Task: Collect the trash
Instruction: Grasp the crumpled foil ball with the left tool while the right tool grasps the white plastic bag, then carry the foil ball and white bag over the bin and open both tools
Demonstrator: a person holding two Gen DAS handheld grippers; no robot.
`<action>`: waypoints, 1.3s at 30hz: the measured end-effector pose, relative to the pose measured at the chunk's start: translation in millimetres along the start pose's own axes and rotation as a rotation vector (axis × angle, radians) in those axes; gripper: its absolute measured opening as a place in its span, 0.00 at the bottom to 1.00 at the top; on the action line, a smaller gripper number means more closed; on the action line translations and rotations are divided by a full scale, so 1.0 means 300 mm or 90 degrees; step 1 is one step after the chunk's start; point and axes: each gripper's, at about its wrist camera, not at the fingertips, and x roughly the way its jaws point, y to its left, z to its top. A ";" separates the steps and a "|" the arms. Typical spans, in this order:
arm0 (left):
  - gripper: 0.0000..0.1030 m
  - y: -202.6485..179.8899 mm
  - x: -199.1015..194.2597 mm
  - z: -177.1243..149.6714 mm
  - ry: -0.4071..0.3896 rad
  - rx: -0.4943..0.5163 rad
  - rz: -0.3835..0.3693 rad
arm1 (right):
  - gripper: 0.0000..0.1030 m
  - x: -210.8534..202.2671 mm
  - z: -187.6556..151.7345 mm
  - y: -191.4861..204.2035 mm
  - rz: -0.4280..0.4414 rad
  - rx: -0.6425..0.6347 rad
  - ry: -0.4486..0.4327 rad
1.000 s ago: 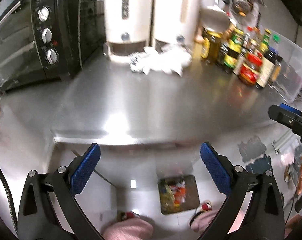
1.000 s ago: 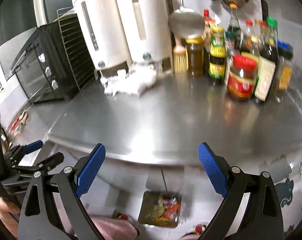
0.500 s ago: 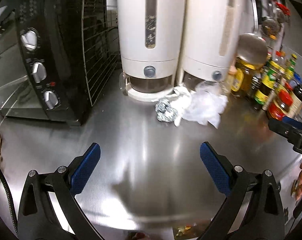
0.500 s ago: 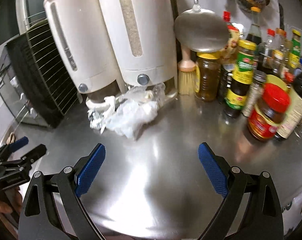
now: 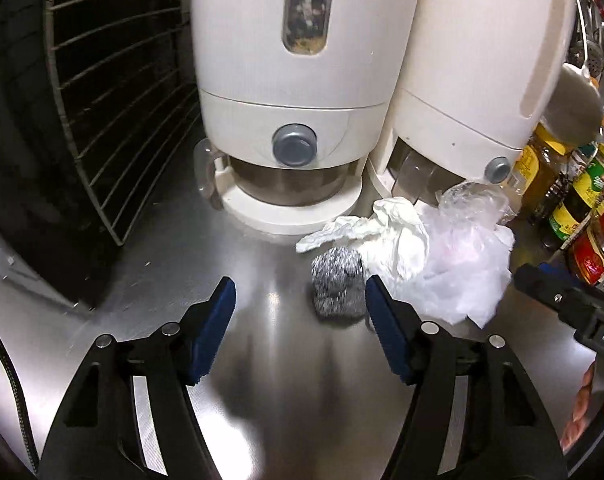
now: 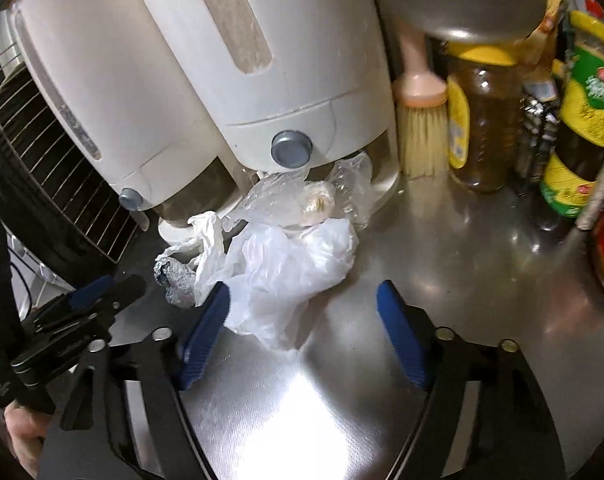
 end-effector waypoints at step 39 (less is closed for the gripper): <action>0.26 -0.114 -0.322 -0.195 -0.003 0.040 -0.013 | 0.14 -0.381 -0.241 -0.028 0.013 -0.084 -0.031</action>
